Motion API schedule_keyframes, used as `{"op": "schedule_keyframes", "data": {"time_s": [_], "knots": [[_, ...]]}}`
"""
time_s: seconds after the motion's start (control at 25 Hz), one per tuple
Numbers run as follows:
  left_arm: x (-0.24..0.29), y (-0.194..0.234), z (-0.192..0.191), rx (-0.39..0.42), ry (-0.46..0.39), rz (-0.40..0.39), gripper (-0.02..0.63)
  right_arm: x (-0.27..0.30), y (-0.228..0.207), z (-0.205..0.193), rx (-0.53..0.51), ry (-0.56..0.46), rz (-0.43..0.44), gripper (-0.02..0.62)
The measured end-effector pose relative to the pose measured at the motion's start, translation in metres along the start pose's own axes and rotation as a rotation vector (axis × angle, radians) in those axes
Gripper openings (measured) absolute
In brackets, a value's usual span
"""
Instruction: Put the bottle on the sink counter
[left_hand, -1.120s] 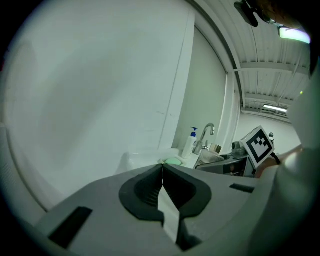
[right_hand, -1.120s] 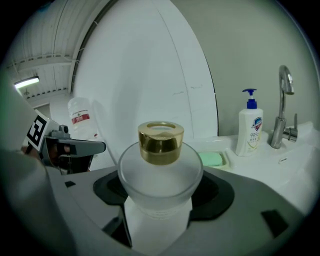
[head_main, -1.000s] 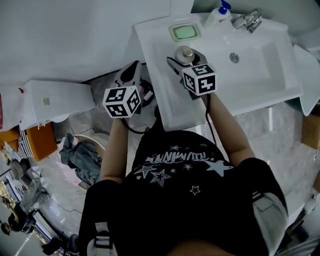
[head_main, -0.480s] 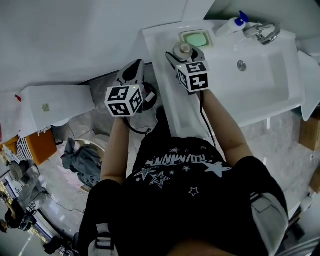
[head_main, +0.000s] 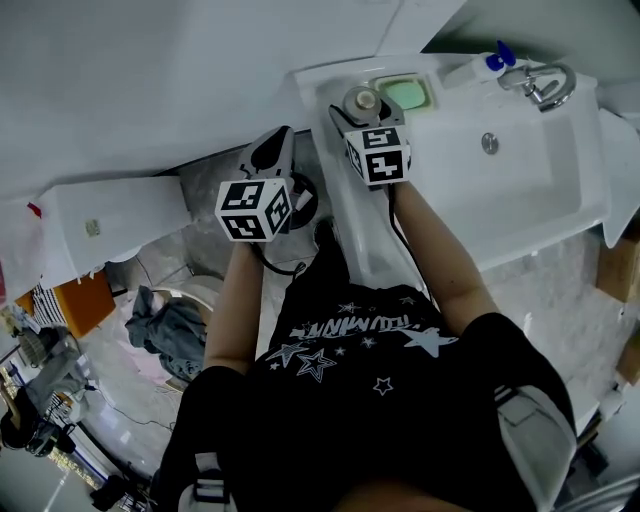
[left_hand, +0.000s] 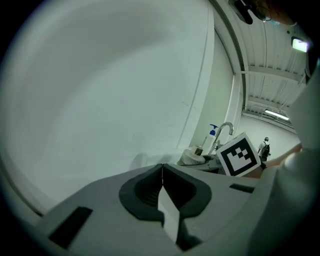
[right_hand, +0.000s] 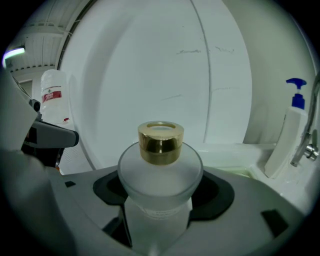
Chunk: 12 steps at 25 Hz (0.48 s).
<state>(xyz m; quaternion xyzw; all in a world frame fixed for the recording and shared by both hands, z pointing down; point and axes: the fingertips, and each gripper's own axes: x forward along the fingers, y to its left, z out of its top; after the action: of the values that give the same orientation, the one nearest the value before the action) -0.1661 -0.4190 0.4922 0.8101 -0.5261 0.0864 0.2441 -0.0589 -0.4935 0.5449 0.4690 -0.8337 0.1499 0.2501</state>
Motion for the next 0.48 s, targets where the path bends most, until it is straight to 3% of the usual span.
{"op": "schedule_keyframes", "data": {"time_s": [0.48], "knots": [[0.004, 0.007, -0.003, -0.008, 0.003, -0.008, 0.008, 0.019, -0.001, -0.01, 0.008, 0.045, -0.045, 0.322]]}}
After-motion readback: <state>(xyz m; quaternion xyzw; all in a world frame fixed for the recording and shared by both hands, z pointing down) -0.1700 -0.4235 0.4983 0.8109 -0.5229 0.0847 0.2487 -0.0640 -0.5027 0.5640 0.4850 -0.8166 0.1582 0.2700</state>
